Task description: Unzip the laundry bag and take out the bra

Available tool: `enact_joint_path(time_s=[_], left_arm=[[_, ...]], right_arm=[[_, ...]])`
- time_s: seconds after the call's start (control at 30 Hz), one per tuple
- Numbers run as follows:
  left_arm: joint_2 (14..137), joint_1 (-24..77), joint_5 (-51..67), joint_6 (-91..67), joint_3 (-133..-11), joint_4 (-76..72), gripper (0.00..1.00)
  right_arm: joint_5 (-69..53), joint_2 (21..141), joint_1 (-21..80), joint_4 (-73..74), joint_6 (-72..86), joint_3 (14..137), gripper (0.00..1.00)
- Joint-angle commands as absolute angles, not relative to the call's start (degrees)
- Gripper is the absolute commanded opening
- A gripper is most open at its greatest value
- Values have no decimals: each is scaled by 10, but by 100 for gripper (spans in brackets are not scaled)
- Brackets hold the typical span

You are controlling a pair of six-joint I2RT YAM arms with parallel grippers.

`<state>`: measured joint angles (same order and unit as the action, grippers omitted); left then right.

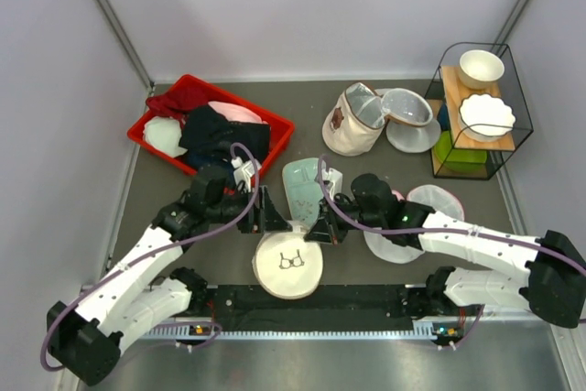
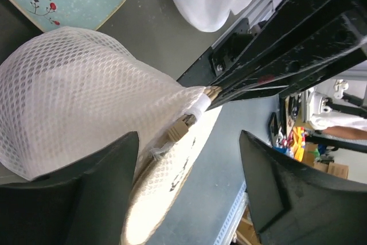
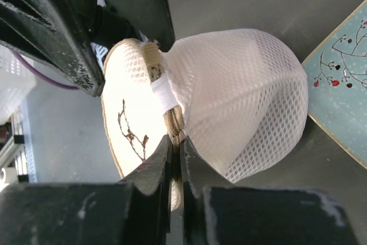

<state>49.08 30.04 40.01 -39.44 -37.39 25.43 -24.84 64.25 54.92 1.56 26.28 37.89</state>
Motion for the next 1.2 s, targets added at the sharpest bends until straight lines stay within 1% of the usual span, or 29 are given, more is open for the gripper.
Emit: enact_joint_path(time_s=[0.0,0.1,0.23,0.33,0.47,0.53,0.67,0.7,0.77,0.8,0.9,0.93,1.03,1.17], left_arm=[[457,299,394,-429,-389,209,67],[464,299,403,-435,-403,223,62],[475,299,377,-404,-416,258,57],[485,299,380,-404,-418,254,52],[479,299,353,-402,-431,260,50],[470,299,325,-400,-451,271,51],[417,298,258,-401,-486,287,70],[406,299,249,-399,-491,287,80],[383,299,229,-397,-491,287,83],[381,299,229,-396,-487,287,80],[402,300,284,-420,-462,287,70],[422,299,307,-431,-454,284,68],[451,299,318,-461,-423,272,67],[448,299,337,-496,-393,215,67]], right_arm=[[-243,649,555,-29,262,381,0],[-247,646,555,-39,259,378,0],[-248,640,555,-33,249,379,0],[-246,638,555,-33,248,377,0],[-246,641,556,-31,246,378,0],[-244,642,555,-29,247,378,0],[-241,642,555,-29,251,376,0],[-239,641,555,-30,252,375,0],[-239,641,555,-32,256,374,0],[-240,640,555,-33,256,374,0],[-236,639,555,-34,257,371,0],[-236,641,555,-35,256,371,0],[-238,649,555,-36,254,374,0],[-241,652,555,-34,256,374,0]])
